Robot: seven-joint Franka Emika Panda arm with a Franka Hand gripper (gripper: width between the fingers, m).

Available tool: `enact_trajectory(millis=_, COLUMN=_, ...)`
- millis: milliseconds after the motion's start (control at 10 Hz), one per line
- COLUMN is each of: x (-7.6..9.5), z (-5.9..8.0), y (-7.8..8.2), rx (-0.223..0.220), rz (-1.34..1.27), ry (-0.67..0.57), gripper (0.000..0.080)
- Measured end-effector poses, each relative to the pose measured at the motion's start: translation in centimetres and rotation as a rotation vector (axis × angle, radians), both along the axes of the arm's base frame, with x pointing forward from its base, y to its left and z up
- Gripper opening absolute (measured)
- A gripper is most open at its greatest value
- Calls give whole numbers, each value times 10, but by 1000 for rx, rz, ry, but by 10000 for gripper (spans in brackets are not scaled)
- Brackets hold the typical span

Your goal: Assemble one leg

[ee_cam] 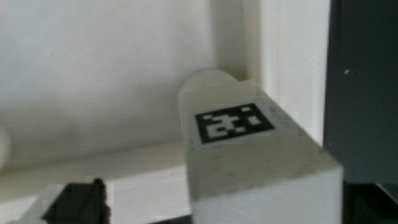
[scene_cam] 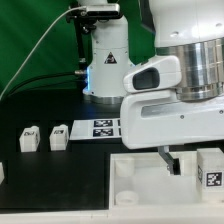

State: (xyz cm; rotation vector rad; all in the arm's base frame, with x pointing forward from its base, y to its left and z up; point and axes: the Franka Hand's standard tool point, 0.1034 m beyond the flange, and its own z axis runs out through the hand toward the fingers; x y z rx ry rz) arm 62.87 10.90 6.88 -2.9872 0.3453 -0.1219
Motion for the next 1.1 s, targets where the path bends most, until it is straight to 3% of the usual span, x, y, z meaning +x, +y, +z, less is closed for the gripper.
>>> enact_trajectory(millis=100, x=0, z=0, y=0, rx=-2, rz=4, ry=0, gripper=533)
enact_trajectory(millis=300, x=0, z=-1, y=1, rx=28, rz=-205, ry=26, gripper=292)
enact_trajectory(millis=600, x=0, z=-1, y=-1, rx=53, rz=-488, ry=63, gripper=293)
enact_trajectory(millis=700, x=0, z=-1, y=-2, rx=75, rz=-690, ry=102, gripper=293)
enact_trajectory(millis=900, x=-2, z=-1, y=-2, rx=142, rz=-1120, ry=184, gripper=294)
enact_trajectory(millis=1100, x=-4, z=-2, y=-2, rx=242, rz=-1446, ry=251, gripper=294)
